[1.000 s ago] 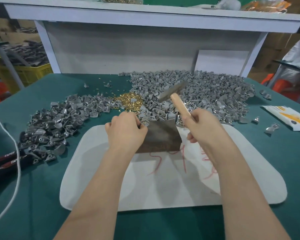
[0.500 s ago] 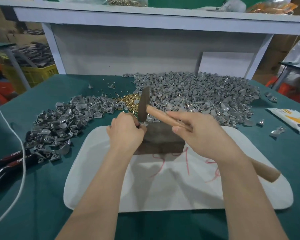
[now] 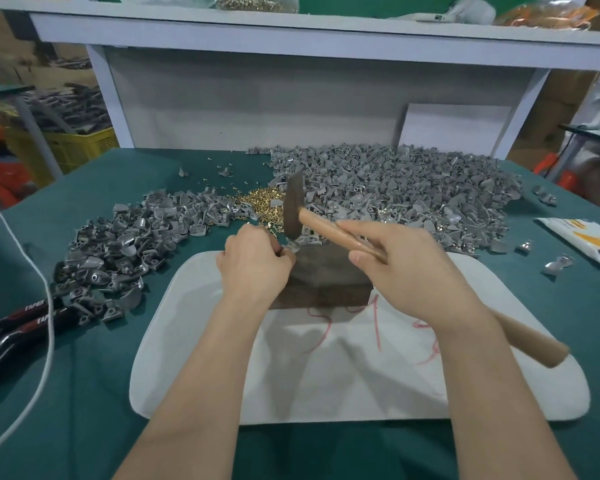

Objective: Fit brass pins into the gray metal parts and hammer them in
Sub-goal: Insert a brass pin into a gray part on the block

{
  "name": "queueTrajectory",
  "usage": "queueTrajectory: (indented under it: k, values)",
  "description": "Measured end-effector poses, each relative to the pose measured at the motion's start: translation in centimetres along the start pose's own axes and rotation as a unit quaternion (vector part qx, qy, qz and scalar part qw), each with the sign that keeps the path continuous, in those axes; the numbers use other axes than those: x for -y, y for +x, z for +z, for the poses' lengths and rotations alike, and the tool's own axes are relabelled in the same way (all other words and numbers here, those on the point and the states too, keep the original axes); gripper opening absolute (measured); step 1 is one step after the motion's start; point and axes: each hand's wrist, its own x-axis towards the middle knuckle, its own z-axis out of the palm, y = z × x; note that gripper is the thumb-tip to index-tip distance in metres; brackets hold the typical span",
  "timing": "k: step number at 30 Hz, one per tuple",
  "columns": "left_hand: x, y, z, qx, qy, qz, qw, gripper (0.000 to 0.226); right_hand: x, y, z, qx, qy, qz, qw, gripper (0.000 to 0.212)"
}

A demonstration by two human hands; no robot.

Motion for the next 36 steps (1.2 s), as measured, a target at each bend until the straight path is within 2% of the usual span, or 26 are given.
queueTrajectory:
  k: [4, 7, 10, 14, 25, 36]
  values:
    - [-0.3, -0.3, -0.2, 0.021, -0.005, 0.019, 1.0, 0.02, 0.3, 0.3, 0.6, -0.083, 0.05, -0.017, 0.995, 0.055]
    - [-1.1, -0.7, -0.2, 0.062, 0.011, 0.064, 0.996, 0.017, 0.3, 0.9, 2.2, -0.09, 0.054, 0.029, 0.994, 0.038]
    - [-1.6, -1.1, -0.2, 0.085, 0.011, 0.092, 0.992, 0.025, 0.5, 1.3, 3.3, -0.083, 0.057, 0.084, 0.991, 0.017]
    - [-1.7, -1.4, -0.3, 0.098, -0.006, 0.107, 0.989, 0.03, 0.9, 1.5, 4.1, -0.076, 0.04, 0.089, 0.992, 0.01]
    - [-2.0, -1.3, 0.2, 0.089, 0.018, 0.12, 0.989, 0.017, 1.8, 1.7, 5.0, -0.082, -0.066, 0.073, 0.992, 0.016]
    - [-2.3, -1.5, 0.5, 0.072, 0.032, 0.138, 0.987, 0.015, 2.0, 2.0, 5.2, -0.083, -0.11, 0.08, 0.987, 0.018]
